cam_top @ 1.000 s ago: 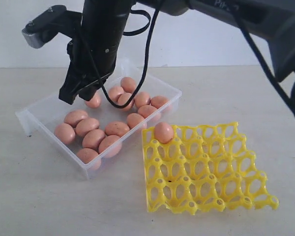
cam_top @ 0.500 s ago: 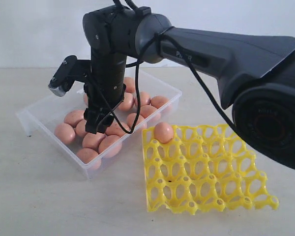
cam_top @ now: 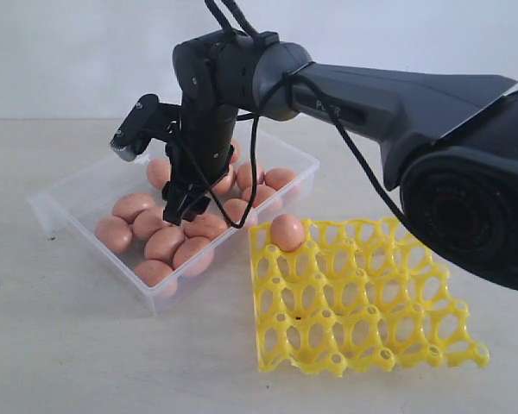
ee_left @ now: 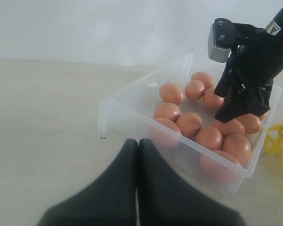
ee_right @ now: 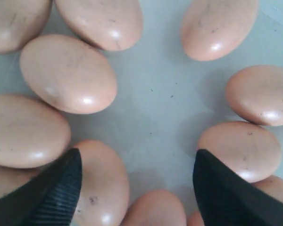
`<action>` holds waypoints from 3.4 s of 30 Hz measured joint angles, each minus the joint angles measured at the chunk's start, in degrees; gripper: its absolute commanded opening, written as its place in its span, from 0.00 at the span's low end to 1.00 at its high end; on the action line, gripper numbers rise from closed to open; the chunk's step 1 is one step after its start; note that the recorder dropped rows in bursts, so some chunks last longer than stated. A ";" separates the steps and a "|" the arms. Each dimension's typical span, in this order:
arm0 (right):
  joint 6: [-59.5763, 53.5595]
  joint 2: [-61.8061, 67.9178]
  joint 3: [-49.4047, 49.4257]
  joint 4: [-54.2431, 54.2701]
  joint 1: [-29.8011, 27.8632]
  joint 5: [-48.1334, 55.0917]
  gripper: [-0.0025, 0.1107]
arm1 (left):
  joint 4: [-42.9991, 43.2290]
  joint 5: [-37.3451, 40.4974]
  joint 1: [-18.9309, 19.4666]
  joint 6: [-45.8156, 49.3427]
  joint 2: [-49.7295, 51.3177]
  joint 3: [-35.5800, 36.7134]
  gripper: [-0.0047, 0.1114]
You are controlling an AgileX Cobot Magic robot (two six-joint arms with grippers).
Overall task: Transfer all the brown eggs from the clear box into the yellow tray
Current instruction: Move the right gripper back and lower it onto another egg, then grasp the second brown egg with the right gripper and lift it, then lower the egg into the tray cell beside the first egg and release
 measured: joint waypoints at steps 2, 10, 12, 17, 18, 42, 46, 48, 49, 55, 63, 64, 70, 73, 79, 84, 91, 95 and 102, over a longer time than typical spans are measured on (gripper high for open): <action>0.11 0.40 0.00 0.76 0.00 -0.25 0.59 | 0.00 0.00 0.00 0.00 0.00 0.00 0.00; 0.11 2.09 0.00 4.19 -0.03 1.79 0.59 | 0.00 0.00 0.00 0.00 0.00 0.00 0.00; 0.11 2.12 0.00 4.19 -0.03 1.79 0.59 | 0.00 0.00 0.00 0.00 0.00 0.00 0.00; 0.19 2.22 0.00 4.19 -0.13 1.79 0.57 | 0.00 0.00 0.00 0.00 0.00 0.00 0.00; 0.36 2.35 0.00 4.19 -0.13 1.79 0.56 | 0.00 0.00 0.00 0.00 0.00 0.00 0.00; 13.16 1.76 0.00 0.00 -0.76 1.64 0.02 | 0.00 0.00 0.00 0.00 0.00 0.00 0.00; 14.92 -3.56 0.00 0.00 -0.76 -3.05 0.02 | 0.00 0.00 0.00 0.00 0.00 0.00 0.00; 18.38 -6.65 0.00 0.00 -0.76 -5.62 0.02 | 0.00 0.00 0.00 0.00 0.00 0.00 0.00; 21.90 -8.82 0.00 0.61 -0.76 -5.92 0.02 | 0.00 0.00 0.00 0.00 0.00 0.00 0.00; 26.99 -12.55 0.00 22.56 -0.63 -14.09 0.02 | 0.00 0.00 0.00 0.00 0.00 0.00 0.00; 19.50 -13.10 1.64 33.71 12.43 -50.17 0.02 | 0.00 0.00 0.00 0.00 0.00 0.00 0.00; 19.50 -13.66 3.20 33.71 13.53 -52.63 0.02 | 0.00 0.00 0.00 0.00 0.00 0.00 0.00; 15.03 -21.09 18.89 33.71 13.25 -55.52 0.02 | 0.00 0.00 0.00 0.00 0.00 0.00 0.00; 13.31 -28.68 32.50 33.71 10.69 -59.82 0.02 | 0.00 0.00 0.00 0.00 0.00 0.00 0.00; 16.46 -53.08 65.38 30.68 2.32 -76.78 0.02 | 0.00 0.00 0.00 0.00 0.00 0.00 0.00; 24.14 -68.33 82.16 17.98 -7.22 -77.54 0.02 | 0.00 0.00 0.00 0.00 0.00 0.00 0.00; 48.86 -66.44 86.40 -6.61 -18.98 -76.35 0.02 | 0.00 0.00 0.00 0.00 0.00 0.00 0.00; 92.28 -51.14 81.62 -47.75 -33.89 -91.22 0.02 | 0.00 0.00 0.00 0.00 0.00 0.00 0.00; 111.19 -33.20 71.62 -79.49 -42.07 -125.14 0.02 | 0.00 0.00 0.00 0.00 0.00 0.00 0.00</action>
